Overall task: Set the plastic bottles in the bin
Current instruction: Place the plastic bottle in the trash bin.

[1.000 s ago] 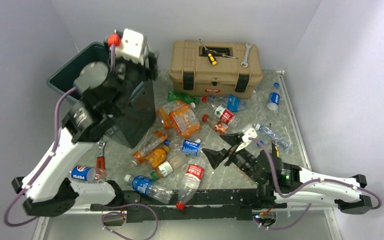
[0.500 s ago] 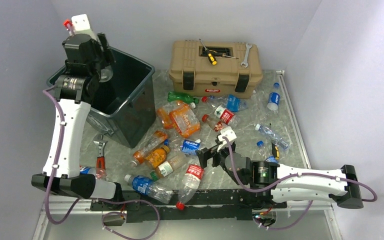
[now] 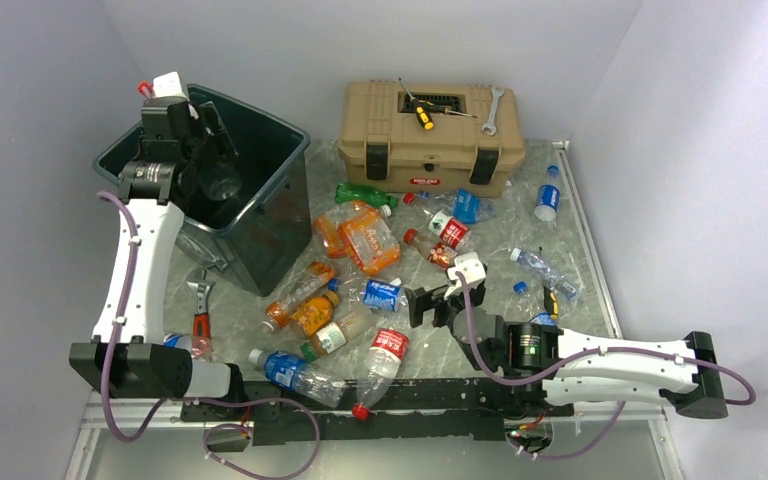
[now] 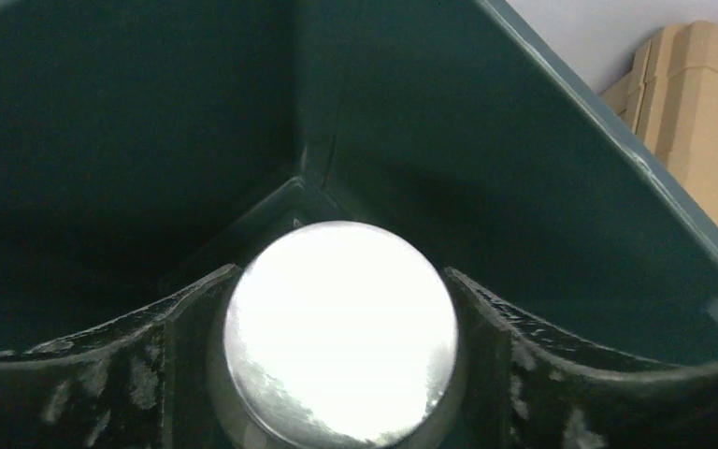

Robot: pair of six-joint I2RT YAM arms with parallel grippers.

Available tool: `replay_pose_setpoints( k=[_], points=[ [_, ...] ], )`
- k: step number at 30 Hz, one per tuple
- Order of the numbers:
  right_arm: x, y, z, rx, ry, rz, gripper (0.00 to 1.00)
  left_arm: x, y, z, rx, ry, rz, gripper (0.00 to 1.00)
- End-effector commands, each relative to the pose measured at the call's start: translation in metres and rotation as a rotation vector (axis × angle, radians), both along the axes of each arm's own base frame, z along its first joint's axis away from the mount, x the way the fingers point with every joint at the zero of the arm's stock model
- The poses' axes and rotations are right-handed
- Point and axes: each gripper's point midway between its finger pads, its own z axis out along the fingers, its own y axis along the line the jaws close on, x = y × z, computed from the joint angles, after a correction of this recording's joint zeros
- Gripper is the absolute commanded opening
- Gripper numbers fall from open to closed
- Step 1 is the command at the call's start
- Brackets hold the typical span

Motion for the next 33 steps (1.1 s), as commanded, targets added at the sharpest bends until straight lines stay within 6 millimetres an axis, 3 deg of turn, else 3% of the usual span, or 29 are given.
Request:
replay_pose_setpoints(
  k=[1, 2, 4, 7, 10, 13, 17, 19, 21, 23, 27, 33],
  points=[
    [0.012, -0.030, 0.015, 0.018, -0.031, -0.181, 1.00, -0.016, -0.001, 0.055, -0.015, -0.159, -0.003, 0.94],
    [0.013, -0.033, 0.019, 0.034, -0.035, -0.193, 1.00, -0.019, -0.002, 0.064, -0.012, -0.179, -0.011, 0.99],
    [0.012, -0.038, 0.028, 0.068, -0.053, -0.186, 1.00, -0.024, -0.012, 0.083, -0.007, -0.226, -0.055, 0.99],
    [0.010, -0.046, 0.040, 0.120, -0.071, -0.178, 1.00, -0.031, -0.039, 0.114, 0.007, -0.300, -0.165, 0.99],
    [0.006, -0.041, 0.044, 0.119, -0.063, -0.120, 1.00, -0.040, -0.078, 0.141, 0.026, -0.358, -0.303, 0.99],
    [0.002, -0.026, 0.040, 0.090, -0.045, -0.050, 1.00, -0.051, -0.134, 0.154, 0.078, -0.380, -0.484, 1.00],
    [0.006, -0.002, 0.024, 0.031, 0.028, -0.004, 1.00, -0.073, -0.227, 0.133, 0.154, -0.326, -0.767, 0.99],
    [0.018, 0.004, 0.009, 0.021, 0.115, -0.002, 1.00, -0.082, -0.260, 0.118, 0.189, -0.306, -0.871, 1.00],
    [0.041, -0.001, -0.006, 0.066, 0.208, -0.027, 1.00, -0.092, -0.280, 0.106, 0.252, -0.304, -0.960, 1.00],
    [0.052, -0.005, -0.011, 0.143, 0.261, -0.019, 1.00, -0.102, -0.289, 0.092, 0.281, -0.302, -1.029, 1.00],
    [0.071, -0.025, -0.015, 0.253, 0.299, -0.101, 1.00, -0.123, -0.283, 0.057, 0.314, -0.312, -1.114, 1.00],
    [0.087, -0.065, -0.041, 0.274, 0.379, -0.310, 0.99, -0.159, -0.279, 0.026, 0.252, -0.375, -1.226, 1.00]
  ],
)
